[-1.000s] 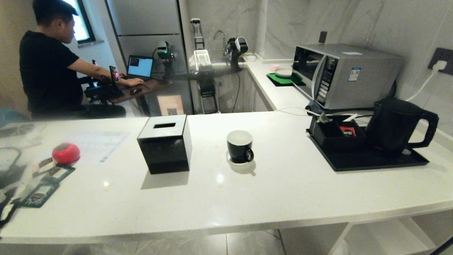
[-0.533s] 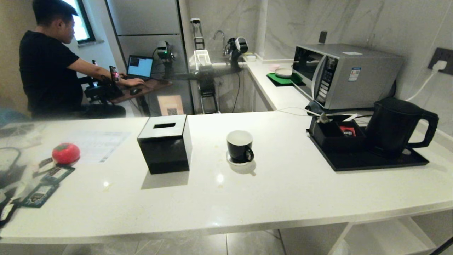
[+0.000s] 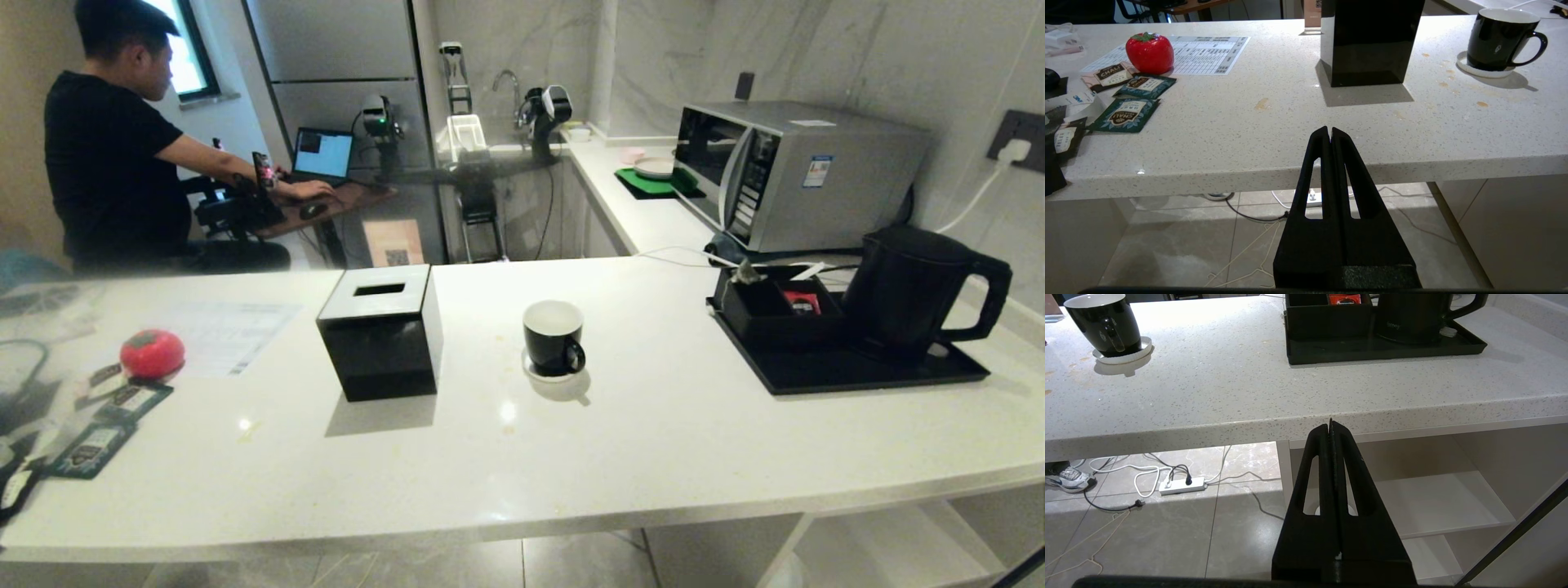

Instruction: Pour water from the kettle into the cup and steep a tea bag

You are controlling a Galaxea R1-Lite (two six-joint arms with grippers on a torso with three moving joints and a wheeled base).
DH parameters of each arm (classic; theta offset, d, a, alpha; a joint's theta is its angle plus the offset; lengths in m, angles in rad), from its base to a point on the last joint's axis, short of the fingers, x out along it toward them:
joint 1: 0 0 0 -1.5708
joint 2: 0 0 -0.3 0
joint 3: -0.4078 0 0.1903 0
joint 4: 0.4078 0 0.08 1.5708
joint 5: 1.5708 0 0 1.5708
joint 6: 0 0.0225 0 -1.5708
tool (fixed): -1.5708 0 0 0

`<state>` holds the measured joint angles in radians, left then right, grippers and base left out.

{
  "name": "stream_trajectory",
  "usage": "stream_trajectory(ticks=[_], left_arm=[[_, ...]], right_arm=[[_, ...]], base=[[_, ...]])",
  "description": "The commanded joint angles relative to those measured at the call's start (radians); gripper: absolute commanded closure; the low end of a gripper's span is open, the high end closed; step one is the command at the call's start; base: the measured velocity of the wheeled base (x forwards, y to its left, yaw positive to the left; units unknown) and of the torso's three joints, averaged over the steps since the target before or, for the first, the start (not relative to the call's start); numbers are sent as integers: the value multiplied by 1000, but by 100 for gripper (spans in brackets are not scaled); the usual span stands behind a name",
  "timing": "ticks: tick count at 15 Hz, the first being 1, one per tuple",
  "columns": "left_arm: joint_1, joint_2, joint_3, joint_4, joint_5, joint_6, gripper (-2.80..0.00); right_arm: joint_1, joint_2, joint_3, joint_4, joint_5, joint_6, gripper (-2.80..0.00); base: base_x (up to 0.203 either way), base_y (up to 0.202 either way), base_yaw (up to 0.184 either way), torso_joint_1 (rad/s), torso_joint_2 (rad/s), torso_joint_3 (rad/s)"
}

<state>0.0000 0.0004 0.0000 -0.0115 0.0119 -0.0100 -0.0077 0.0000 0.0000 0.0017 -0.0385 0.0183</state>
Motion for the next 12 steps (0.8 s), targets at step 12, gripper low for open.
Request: stream_trajectory(ticks=[12], left_arm=[[0, 0, 0, -1, 0, -1, 0]], right_arm=[[0, 2, 0, 0, 0, 0, 0]], base=[[0, 0, 0, 0, 0, 0]])
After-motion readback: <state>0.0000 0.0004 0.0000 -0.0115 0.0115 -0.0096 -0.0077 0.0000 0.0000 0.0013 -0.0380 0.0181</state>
